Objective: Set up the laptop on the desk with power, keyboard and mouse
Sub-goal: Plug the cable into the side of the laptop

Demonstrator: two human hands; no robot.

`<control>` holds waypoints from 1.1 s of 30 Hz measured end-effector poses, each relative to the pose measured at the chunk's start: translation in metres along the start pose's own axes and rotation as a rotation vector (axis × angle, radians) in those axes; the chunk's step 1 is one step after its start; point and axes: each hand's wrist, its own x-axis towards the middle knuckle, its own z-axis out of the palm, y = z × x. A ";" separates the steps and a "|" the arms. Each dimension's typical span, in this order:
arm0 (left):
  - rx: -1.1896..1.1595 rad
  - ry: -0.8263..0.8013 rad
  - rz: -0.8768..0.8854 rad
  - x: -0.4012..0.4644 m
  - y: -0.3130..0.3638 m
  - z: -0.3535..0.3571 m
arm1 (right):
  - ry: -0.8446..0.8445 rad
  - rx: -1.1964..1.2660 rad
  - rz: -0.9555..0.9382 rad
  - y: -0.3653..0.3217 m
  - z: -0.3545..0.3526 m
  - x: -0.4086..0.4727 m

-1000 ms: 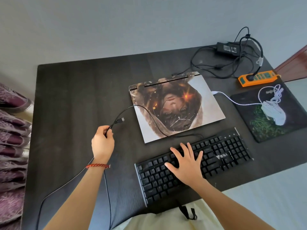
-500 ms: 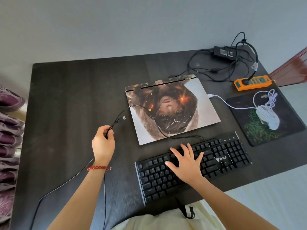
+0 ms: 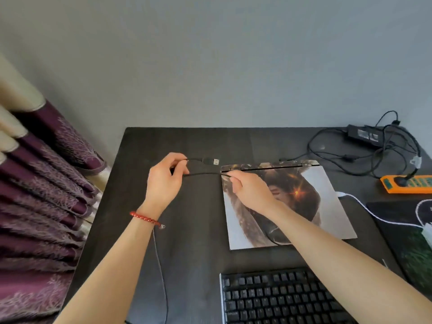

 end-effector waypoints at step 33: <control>0.321 -0.366 -0.171 0.121 -0.019 -0.080 | 0.580 0.365 0.388 -0.004 -0.072 0.116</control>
